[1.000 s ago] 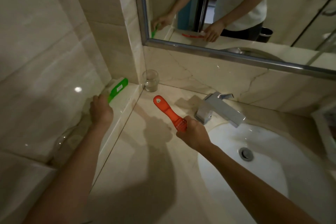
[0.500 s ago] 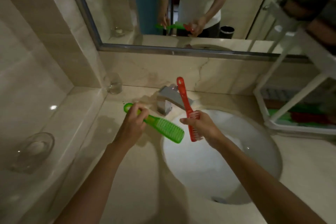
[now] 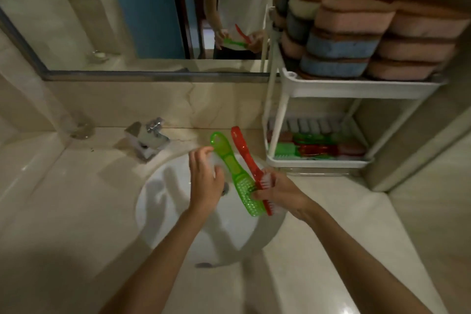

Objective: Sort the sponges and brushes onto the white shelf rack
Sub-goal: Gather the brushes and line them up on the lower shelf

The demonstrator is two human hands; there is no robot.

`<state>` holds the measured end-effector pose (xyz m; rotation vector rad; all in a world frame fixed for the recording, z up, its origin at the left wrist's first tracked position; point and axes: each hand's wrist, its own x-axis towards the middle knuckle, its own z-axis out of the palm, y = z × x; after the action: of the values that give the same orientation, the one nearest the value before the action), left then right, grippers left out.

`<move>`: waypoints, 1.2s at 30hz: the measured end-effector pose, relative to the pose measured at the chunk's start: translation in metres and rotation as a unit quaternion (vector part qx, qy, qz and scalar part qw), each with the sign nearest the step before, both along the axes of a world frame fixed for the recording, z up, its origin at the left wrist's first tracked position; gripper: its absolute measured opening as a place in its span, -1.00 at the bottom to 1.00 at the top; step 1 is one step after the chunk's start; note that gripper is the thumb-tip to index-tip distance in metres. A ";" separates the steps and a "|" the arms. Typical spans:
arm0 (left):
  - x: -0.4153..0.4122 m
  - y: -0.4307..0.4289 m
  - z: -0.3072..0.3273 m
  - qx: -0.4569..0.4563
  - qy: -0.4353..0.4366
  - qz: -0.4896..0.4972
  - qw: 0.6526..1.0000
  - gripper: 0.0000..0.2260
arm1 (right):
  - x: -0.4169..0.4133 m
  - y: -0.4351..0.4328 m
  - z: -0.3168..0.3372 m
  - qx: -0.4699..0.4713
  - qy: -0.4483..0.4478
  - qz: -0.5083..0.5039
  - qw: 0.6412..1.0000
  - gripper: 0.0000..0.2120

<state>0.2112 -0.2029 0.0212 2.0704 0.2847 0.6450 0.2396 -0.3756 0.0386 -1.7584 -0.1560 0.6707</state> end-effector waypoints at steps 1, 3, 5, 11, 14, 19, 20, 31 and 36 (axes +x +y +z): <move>-0.001 -0.020 0.003 -0.097 0.050 -0.022 0.994 -0.70 | 0.001 -0.016 -0.001 -0.002 -0.005 -0.017 1.000 -0.72; -0.001 -0.054 0.000 -0.213 0.163 -0.093 0.959 -0.79 | 0.001 -0.042 -0.003 0.003 -0.004 -0.043 0.999 -0.60; -0.001 -0.081 -0.006 -0.222 0.230 -0.157 0.934 -0.91 | -0.001 -0.062 -0.004 0.005 0.000 -0.063 0.998 -0.63; 0.017 -0.137 -0.002 -0.182 0.248 -0.201 0.930 -0.87 | 0.002 -0.108 -0.011 -0.004 0.008 -0.122 0.992 -0.71; 0.035 -0.150 0.005 -0.190 0.249 -0.214 0.925 -0.87 | 0.011 -0.126 -0.011 0.000 0.011 -0.178 0.984 -0.74; 0.085 -0.162 0.012 -0.195 0.276 -0.211 0.917 -0.94 | 0.046 -0.146 -0.008 0.000 0.015 -0.258 0.966 -0.69; 0.097 -0.163 0.014 -0.186 0.281 -0.209 0.918 -0.93 | 0.054 -0.149 -0.007 -0.002 0.016 -0.264 0.964 -0.66; 0.185 -0.181 0.000 -0.137 0.327 -0.159 0.922 -0.73 | 0.112 -0.151 -0.015 -0.097 -0.030 -0.266 0.958 -0.57; 0.192 -0.187 -0.006 -0.119 0.316 -0.143 0.930 -0.71 | 0.122 -0.148 -0.015 -0.102 -0.034 -0.256 0.961 -0.51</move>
<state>0.4032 -0.3901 0.0152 1.9763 0.3907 -0.2425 0.3616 -0.5239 0.0231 -1.9147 0.3274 0.2540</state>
